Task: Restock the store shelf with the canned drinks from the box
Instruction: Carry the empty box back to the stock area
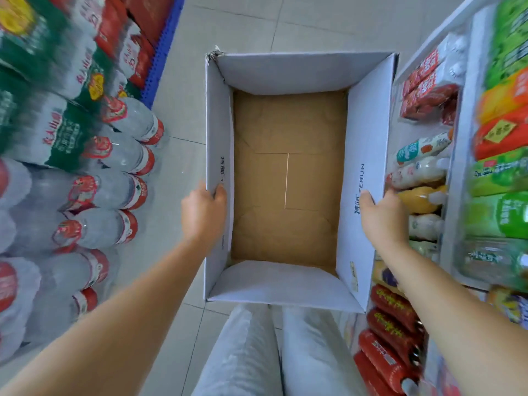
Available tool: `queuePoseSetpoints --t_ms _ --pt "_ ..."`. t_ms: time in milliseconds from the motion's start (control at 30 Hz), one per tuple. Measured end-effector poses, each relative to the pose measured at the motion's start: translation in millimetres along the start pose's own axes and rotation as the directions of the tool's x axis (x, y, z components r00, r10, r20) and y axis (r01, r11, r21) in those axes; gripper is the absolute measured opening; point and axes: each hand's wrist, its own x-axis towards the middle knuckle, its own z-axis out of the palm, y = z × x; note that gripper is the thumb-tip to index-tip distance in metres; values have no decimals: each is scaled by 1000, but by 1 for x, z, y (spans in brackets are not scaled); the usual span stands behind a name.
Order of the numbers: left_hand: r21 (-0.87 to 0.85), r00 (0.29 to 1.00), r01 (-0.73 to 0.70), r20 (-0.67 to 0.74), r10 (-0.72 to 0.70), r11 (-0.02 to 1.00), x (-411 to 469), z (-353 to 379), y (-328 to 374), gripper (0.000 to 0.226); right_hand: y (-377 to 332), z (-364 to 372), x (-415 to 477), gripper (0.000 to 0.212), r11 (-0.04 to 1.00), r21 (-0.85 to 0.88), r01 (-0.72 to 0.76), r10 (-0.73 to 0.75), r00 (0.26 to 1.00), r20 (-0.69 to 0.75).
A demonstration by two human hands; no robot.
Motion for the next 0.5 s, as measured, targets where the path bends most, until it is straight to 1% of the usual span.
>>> queuePoseSetpoints --t_ms 100,167,233,300,433,500 --pt "-53 998 4 -56 -7 999 -44 -50 -7 39 -31 -24 -35 25 993 -32 116 -114 993 40" --pt "-55 992 29 -119 -35 998 -75 -76 -16 32 -46 -32 -56 24 981 -56 185 -180 981 75" --pt "-78 974 78 -208 -92 994 -106 -98 -31 23 -64 -33 -76 21 958 -67 277 -266 953 146" --pt "-120 939 166 -285 -194 979 -142 -117 -51 22 -79 -34 -99 18 927 -81 366 -343 915 211" --pt "-328 826 279 -397 -399 903 -222 -146 -102 24 -109 -18 -152 17 829 -72 554 -492 784 379" --pt "-398 756 317 -442 -483 861 -264 -159 -129 26 -122 -7 -189 13 770 -46 637 -550 698 459"
